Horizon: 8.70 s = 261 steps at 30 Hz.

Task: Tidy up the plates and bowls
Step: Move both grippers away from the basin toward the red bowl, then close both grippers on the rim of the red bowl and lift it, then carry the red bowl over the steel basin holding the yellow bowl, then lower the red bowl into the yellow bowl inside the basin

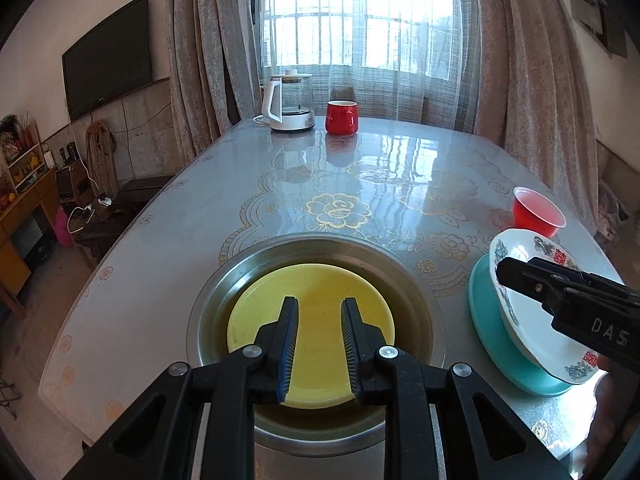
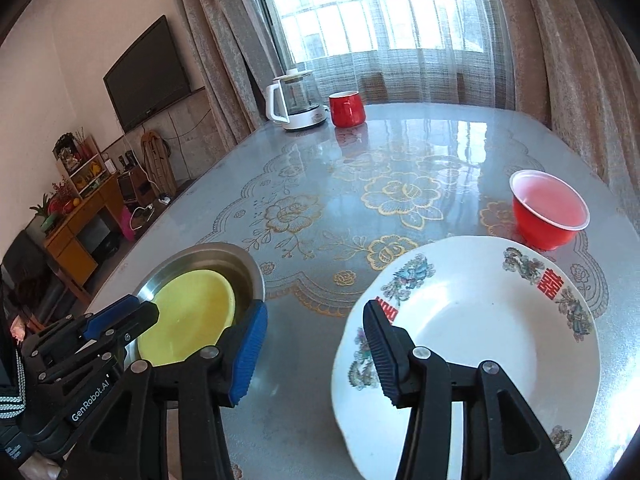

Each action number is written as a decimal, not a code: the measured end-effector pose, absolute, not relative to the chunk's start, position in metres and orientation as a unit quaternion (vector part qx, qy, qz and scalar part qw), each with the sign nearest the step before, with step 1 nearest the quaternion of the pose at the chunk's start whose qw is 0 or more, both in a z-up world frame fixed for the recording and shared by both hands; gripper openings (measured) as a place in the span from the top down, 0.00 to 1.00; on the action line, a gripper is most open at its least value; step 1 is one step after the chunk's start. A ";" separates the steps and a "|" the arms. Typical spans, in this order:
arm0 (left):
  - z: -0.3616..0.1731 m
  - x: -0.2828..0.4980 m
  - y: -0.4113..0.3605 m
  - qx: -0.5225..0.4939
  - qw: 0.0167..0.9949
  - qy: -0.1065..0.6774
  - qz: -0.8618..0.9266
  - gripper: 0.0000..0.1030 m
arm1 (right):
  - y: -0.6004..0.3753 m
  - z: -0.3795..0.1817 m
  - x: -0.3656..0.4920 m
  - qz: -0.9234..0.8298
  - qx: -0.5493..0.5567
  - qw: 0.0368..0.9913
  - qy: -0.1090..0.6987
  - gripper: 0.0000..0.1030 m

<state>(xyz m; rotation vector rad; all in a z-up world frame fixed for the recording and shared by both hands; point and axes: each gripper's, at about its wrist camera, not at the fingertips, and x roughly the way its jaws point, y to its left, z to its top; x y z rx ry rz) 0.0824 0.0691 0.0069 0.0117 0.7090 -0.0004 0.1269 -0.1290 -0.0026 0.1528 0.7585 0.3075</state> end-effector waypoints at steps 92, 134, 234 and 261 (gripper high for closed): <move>-0.019 0.305 -0.199 -0.099 0.824 0.508 -0.231 0.82 | -0.375 -0.041 0.249 -0.007 0.290 0.867 0.405 0.83; 0.042 0.128 -0.028 -0.098 0.897 0.379 -0.202 0.82 | -0.222 0.024 0.139 0.148 0.166 0.905 0.362 0.84; -0.019 0.078 0.131 -0.083 0.910 0.407 0.011 0.80 | -0.022 -0.031 0.144 0.259 -0.033 0.866 0.426 0.80; -0.013 0.068 0.125 -0.078 0.913 0.400 0.022 0.80 | -0.053 -0.019 0.119 0.244 0.014 0.884 0.398 0.68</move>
